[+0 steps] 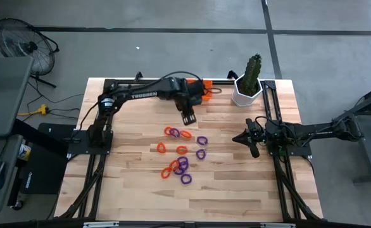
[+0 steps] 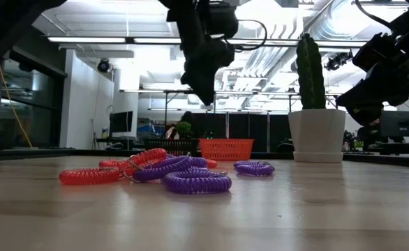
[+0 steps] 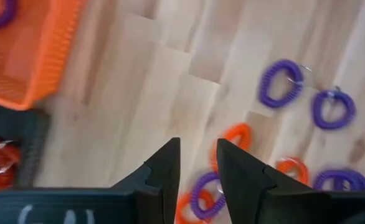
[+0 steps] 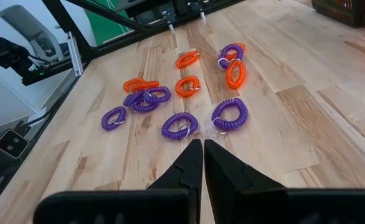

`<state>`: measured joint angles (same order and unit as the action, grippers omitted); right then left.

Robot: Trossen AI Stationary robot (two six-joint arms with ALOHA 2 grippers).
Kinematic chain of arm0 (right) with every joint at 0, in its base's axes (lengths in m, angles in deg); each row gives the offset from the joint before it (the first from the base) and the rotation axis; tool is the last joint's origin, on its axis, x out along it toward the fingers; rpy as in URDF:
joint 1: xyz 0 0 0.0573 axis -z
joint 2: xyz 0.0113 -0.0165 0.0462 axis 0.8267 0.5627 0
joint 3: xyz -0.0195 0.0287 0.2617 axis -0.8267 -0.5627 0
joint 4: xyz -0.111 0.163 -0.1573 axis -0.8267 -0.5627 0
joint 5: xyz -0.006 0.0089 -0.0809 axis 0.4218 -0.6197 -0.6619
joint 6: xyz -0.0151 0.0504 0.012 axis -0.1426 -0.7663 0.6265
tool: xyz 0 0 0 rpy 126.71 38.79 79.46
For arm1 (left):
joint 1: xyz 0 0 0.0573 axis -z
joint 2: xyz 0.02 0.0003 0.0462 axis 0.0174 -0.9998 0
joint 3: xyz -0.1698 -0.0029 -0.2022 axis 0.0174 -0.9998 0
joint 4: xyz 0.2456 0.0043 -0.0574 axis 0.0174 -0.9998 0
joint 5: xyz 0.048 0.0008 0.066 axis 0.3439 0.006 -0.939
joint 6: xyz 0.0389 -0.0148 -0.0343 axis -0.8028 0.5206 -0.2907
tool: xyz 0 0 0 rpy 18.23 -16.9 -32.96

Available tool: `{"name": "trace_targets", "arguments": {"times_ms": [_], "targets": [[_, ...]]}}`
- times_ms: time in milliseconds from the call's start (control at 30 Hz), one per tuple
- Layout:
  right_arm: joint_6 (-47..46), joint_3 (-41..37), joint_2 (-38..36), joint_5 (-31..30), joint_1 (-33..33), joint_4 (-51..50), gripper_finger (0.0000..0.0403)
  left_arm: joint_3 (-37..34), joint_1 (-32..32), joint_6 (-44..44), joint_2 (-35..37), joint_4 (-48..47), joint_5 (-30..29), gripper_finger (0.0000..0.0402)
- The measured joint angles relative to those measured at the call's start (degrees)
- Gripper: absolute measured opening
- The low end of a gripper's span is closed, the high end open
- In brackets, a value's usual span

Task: Sort spring keychains into baskets
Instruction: Put the orange spring keychain into the black basket

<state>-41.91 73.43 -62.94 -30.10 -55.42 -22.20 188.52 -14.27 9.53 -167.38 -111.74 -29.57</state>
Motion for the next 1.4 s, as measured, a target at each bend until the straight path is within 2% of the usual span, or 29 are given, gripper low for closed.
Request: {"name": "trace_targets", "arguments": {"times_ms": [200, 367, 533, 767, 967, 1233, 1400], "targets": [[0.0, 0.0, 0.0, 0.0, 0.0, 0.0, 0.0012, -6.2, 1.5, -5.1, -0.1, 2.1, 1.7, 0.0103], [0.0, 0.0, 0.0, 0.0, 0.0, 0.0, 0.0012, -13.4, 1.4, -14.7, -0.1, 4.0, 3.5, 0.0103], [0.0, 0.0, 0.0, 0.0, 0.0, 0.0, 0.0012, -17.0, 1.5, -21.8, -0.1, 9.5, 6.0, 0.0103], [0.0, 0.0, 0.0, 0.0, 0.0, 0.0, 0.0012, -17.0, 1.7, -27.4, -0.1, 13.3, 8.9, 0.0103], [0.0, 0.0, 0.0, 0.0, 0.0, 0.0, 0.0012, -16.9, 3.2, -33.2, -0.7, 15.2, 9.2, 0.0103], [0.0, 0.0, 0.0, 0.0, 0.0, 0.0, 0.0012, -17.0, 3.7, -35.3, -2.9, 15.8, 5.4, 0.0103], [0.0, 0.0, 0.0, 0.0, 0.0, 0.1, 0.0012, -16.8, 3.6, -35.3, -4.3, 14.8, 5.2, 0.0103]]}}
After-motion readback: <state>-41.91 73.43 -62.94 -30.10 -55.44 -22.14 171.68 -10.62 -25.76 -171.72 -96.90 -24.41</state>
